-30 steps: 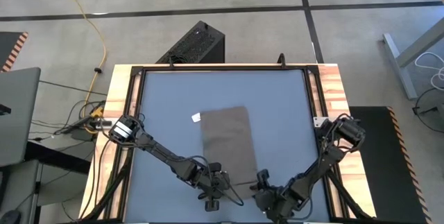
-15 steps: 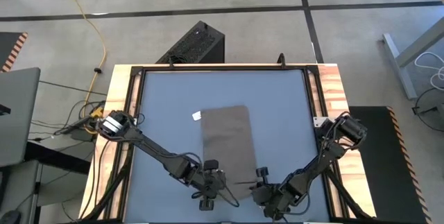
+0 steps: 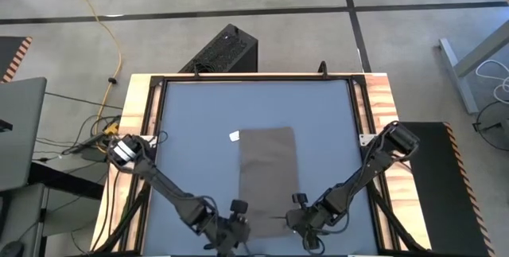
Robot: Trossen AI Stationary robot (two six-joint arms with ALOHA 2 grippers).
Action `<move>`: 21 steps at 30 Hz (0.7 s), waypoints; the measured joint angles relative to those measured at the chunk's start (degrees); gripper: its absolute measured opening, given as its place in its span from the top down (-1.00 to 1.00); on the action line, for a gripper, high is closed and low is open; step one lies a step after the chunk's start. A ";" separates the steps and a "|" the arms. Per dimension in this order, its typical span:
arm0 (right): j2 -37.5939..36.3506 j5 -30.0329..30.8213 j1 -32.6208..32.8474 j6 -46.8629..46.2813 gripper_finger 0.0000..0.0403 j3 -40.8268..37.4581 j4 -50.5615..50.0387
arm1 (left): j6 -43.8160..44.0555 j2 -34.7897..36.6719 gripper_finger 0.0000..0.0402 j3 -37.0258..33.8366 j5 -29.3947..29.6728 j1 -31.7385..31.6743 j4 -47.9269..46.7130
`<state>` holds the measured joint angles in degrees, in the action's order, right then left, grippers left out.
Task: Roll towel into tight, uniform cylinder
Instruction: Roll the gray towel
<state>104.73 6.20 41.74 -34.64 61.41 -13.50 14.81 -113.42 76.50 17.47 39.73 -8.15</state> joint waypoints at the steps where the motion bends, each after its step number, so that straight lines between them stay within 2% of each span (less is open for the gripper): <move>1: -0.04 -0.28 -0.28 -0.08 0.78 0.00 0.00 | -1.05 -0.29 0.41 -0.01 0.42 0.80 -0.03; 11: -0.12 0.12 -1.04 -1.12 0.77 0.02 0.92 | -7.06 -1.10 0.40 -0.03 9.02 4.93 -3.60; 19: -0.22 -0.18 -1.04 -2.02 0.77 0.09 2.06 | -4.32 -3.42 0.16 0.01 5.75 3.73 -4.18; 21: -0.22 -0.27 -1.04 -2.07 0.77 0.11 2.26 | -4.69 -4.20 0.07 0.01 6.92 3.69 -5.59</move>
<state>104.51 5.93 40.71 -36.71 61.52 -11.24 10.12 -117.62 76.50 24.40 43.42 -13.74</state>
